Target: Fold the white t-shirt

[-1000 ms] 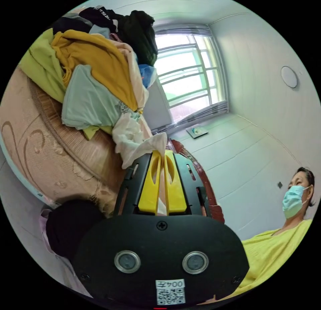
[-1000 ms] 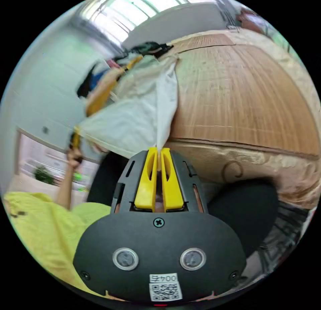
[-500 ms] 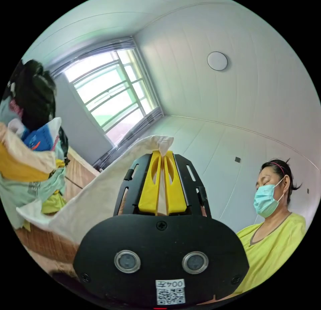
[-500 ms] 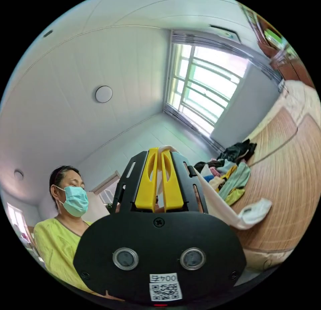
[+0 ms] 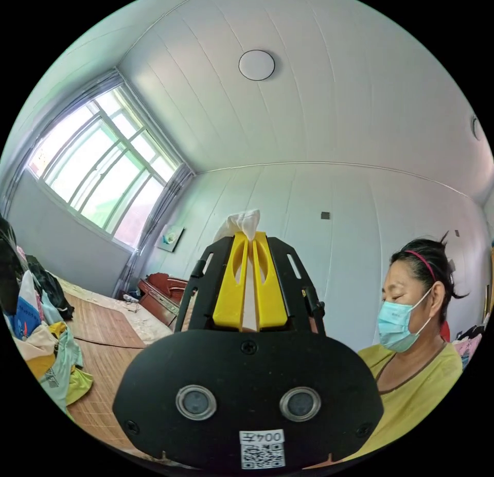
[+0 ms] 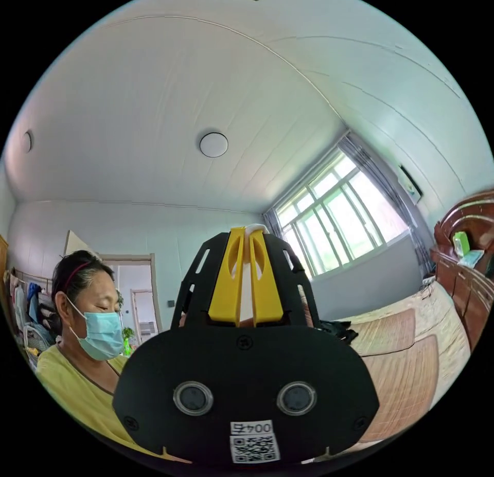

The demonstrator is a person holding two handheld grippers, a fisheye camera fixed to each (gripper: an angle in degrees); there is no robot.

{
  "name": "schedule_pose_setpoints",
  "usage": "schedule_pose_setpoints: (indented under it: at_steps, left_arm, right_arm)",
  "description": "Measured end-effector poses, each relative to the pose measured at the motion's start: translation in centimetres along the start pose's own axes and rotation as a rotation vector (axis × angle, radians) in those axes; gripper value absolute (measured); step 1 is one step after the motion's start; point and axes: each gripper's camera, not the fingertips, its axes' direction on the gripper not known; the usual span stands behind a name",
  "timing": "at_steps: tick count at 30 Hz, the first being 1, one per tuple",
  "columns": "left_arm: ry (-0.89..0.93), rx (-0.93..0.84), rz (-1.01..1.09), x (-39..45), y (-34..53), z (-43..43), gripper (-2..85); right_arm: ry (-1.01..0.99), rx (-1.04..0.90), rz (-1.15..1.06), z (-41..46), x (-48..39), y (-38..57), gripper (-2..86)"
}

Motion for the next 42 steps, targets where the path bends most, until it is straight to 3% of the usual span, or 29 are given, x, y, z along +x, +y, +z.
schedule_pose_setpoints:
  at_steps: [5, 10, 19, 26, 32, 35, 38, 42]
  left_arm:
    - [0.023, 0.012, 0.059, 5.0, 0.1, 0.3, 1.9]
    - [-0.034, -0.004, 0.063, 3.7, 0.9, 3.2, 1.9]
    - [-0.247, -0.202, -0.328, -19.4, 8.0, 12.8, 1.8]
    - [-0.369, -0.293, -0.391, -38.3, 8.0, 23.3, 1.8]
    - [-0.339, -0.179, -0.130, -41.2, 0.9, 29.4, 1.9]
    - [-0.299, -0.200, -0.002, -41.2, 1.0, 28.6, 2.0]
    - [-0.317, -0.295, 0.009, -42.9, 6.0, 25.8, 2.0]
    - [-0.420, -0.438, -0.179, -48.7, 19.1, 19.4, 1.9]
  right_arm:
    - [0.046, 0.018, -0.112, -1.0, -5.3, -1.7, -0.4]
    - [0.107, -0.018, -0.062, 1.7, -2.5, -1.7, -0.4]
    - [0.311, -0.206, 0.417, 11.6, 20.5, 4.3, -0.4]
    - [0.496, -0.315, 0.428, 23.8, 34.6, 3.5, -0.4]
    - [0.443, -0.220, 0.205, 30.8, 35.0, -2.3, -0.4]
    - [0.405, -0.278, 0.137, 31.7, 35.1, -2.9, -0.3]
    - [0.389, -0.420, 0.142, 30.8, 36.9, 0.6, -0.3]
    - [0.443, -0.640, 0.242, 27.9, 40.4, 9.2, -0.3]
